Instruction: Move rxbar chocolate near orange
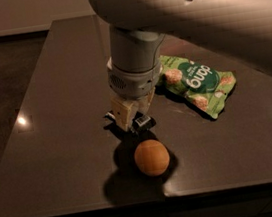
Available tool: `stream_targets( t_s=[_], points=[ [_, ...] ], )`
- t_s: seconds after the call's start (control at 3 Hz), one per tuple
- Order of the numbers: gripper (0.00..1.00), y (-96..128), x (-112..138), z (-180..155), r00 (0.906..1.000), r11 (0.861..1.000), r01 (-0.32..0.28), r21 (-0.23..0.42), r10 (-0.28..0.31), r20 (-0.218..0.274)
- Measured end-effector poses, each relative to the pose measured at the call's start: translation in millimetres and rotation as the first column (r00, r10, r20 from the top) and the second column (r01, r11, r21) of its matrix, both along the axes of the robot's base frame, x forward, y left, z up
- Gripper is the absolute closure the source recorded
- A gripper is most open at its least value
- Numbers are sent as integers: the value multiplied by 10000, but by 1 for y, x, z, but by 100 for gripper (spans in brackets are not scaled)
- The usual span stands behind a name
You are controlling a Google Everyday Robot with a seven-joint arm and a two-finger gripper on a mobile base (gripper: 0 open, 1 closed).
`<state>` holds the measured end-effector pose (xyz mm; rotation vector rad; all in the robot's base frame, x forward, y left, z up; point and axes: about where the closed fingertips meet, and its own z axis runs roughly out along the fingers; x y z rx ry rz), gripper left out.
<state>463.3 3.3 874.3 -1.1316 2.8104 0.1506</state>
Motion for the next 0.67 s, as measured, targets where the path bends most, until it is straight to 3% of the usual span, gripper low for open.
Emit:
stream_targets(
  t_s=[0.33,0.67],
  points=[
    [0,0,0,2,10000,10000,3,34,-3,81],
    [0,0,0,3,10000,10000,3,38,-3,91]
  ],
)
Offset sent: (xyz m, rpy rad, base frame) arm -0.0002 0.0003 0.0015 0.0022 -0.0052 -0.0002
